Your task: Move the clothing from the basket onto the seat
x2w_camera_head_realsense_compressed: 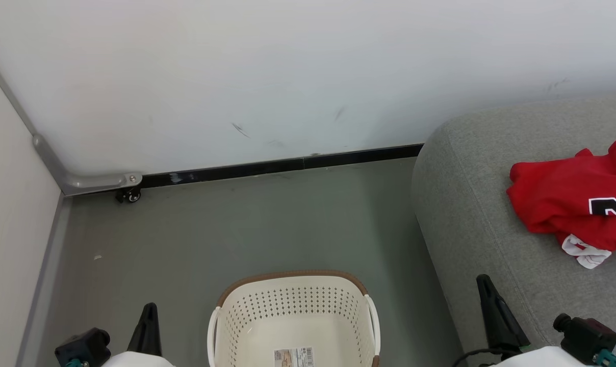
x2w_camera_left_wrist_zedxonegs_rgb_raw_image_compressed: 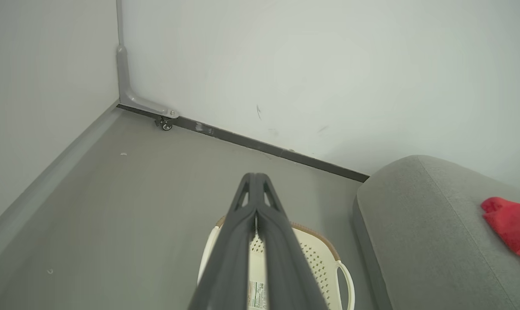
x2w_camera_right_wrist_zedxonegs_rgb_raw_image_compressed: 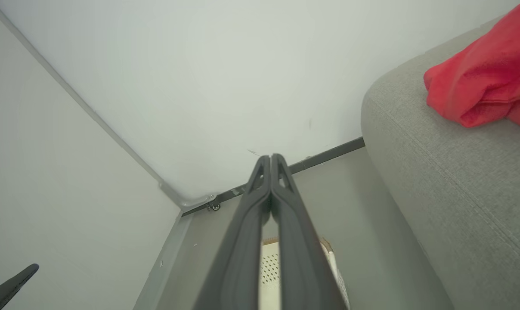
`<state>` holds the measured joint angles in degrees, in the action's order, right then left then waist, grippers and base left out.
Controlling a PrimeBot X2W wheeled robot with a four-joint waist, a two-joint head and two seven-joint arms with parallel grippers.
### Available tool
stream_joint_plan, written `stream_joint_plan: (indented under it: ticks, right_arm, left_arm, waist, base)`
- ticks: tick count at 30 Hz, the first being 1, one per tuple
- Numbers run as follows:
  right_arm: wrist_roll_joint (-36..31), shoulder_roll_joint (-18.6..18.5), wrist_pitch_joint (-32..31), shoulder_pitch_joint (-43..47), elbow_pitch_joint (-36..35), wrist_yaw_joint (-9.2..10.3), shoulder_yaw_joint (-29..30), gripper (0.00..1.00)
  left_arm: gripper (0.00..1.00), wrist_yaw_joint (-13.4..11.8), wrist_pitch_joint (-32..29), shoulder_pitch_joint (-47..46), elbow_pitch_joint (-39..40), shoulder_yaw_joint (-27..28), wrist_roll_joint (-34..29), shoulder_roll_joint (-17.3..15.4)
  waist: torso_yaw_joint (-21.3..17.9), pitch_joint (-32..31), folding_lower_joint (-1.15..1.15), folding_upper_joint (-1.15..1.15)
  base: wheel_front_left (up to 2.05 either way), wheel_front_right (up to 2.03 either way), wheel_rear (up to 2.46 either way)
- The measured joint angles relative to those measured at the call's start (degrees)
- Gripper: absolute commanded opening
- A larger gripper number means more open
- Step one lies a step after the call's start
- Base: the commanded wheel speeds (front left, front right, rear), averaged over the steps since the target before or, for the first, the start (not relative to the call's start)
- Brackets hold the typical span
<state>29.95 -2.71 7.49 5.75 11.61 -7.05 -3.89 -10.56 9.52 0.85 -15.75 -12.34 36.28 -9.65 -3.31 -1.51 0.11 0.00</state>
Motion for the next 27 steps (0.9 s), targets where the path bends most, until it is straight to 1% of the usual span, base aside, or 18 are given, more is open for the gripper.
stream_joint_plan:
  ticks: [5, 12, 15, 16, 21, 23, 26, 27]
  right_arm:
    - [4.3, -0.1, -0.5, -0.1, 0.0, 0.00, 0.4, 0.00]
    - [10.5, -0.5, -1.5, -0.2, 0.0, 0.00, 1.0, 0.00]
    - [13.1, -0.8, -1.7, -0.3, 0.0, 0.00, 1.3, 0.00]
    - [13.1, -0.8, -1.7, -0.3, 0.0, 0.00, 1.3, 0.00]
    - [17.6, -1.1, -2.5, -1.1, 0.1, 0.00, 1.5, 0.00]
    - [19.2, -1.2, -2.5, -1.5, 0.1, 0.00, 1.6, 0.00]
    - [21.9, -1.3, -3.0, -1.5, 0.3, 0.00, 1.8, 0.00]
    - [23.7, -1.4, -3.2, -1.5, 0.4, 0.00, 1.9, 0.00]
  left_arm:
    - [0.00, 0.8, -1.0, 0.0, 0.1, 1.0, 3.5, 0.7]
    - [0.00, 2.6, -2.5, 0.0, 0.3, 2.7, 8.5, 1.2]
    - [0.00, 3.2, -3.1, 0.0, 0.4, 3.4, 10.6, 1.4]
    - [0.00, 3.2, -3.1, 0.0, 0.4, 3.4, 10.6, 1.4]
    - [0.00, 4.1, -4.3, -0.1, 0.5, 4.4, 14.2, 1.9]
    - [0.00, 4.8, -4.6, -0.3, 0.5, 4.8, 15.7, 2.2]
    - [0.00, 5.6, -5.3, -0.5, 0.5, 5.5, 17.8, 2.4]
    - [0.00, 6.0, -5.6, -0.7, 0.5, 5.9, 19.3, 2.6]
  waist:
    - [0.3, 0.0, 0.28, 0.00]
    - [0.7, -0.2, 0.67, 0.00]
    - [0.8, -0.3, 0.79, 0.00]
    - [0.8, -0.3, 0.79, 0.00]
    - [1.0, -0.4, 0.88, 0.00]
    - [1.1, -0.4, 0.89, 0.00]
    - [1.2, -0.4, 0.87, 0.00]
    - [1.3, -0.4, 0.80, 0.00]
  base:
    - [0.00, 0.00, 0.00]
    - [0.00, 0.00, 0.00]
    - [0.00, 0.00, 0.00]
    - [0.00, 0.00, 0.00]
    - [0.00, 0.00, 0.00]
    - [0.00, 0.00, 0.00]
    - [0.00, 0.00, 0.00]
    - [0.00, 0.00, 0.00]
